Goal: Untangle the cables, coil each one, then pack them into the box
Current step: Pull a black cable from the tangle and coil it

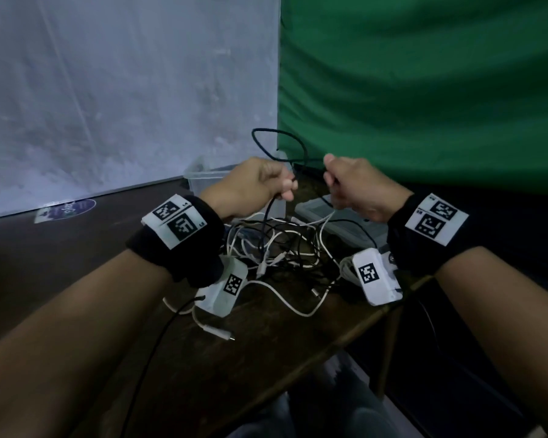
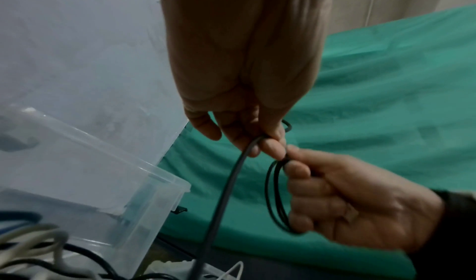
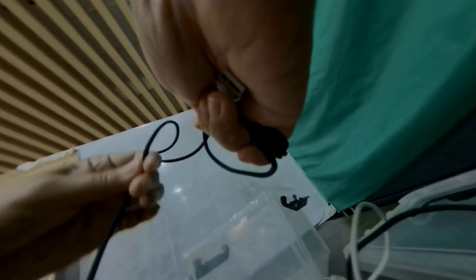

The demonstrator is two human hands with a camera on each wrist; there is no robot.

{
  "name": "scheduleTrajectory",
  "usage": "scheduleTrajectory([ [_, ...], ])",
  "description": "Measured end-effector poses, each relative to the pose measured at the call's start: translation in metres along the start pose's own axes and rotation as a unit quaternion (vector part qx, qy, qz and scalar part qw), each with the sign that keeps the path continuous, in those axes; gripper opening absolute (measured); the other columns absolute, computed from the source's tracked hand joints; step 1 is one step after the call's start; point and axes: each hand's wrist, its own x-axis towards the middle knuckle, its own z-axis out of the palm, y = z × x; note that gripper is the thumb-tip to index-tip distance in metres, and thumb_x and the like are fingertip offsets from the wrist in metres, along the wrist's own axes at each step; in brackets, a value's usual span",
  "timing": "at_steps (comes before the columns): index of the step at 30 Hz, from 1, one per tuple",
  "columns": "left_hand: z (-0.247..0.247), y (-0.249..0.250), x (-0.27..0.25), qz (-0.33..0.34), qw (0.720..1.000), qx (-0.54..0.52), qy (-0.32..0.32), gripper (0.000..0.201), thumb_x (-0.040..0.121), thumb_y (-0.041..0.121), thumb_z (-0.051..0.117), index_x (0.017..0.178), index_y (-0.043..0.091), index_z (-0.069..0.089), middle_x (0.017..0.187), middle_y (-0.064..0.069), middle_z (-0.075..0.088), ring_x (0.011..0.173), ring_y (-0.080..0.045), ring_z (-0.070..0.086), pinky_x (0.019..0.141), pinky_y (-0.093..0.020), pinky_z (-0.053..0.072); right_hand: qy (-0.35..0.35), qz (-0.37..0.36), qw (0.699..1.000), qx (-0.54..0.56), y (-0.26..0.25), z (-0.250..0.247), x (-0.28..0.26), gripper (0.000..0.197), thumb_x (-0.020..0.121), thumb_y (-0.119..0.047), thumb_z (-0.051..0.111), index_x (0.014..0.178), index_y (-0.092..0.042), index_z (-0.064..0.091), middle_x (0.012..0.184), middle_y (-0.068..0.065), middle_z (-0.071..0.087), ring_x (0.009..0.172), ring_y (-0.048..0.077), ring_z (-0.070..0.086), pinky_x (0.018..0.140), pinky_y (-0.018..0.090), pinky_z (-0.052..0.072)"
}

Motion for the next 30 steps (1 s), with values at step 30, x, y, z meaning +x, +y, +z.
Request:
scheduleTrajectory([
  [30,-0.002,-0.029,-0.003,-0.142,0.963,0.216,-0.071,0.019,0.09,0.008,0.056,0.075,0.02,0.055,0.073,0.007,0.065,0.065,-0.002,0.055,0.054,-0.016,0.039,0.067,-0.001,0.943,0.325,-0.026,-0.014,0.0,0.042,0.103,-0.038,0.026,0.07,-0.017,0.041,0.042,-0.005,0.032,0.036,0.012,0.029,0.049,0.025,0.039],
])
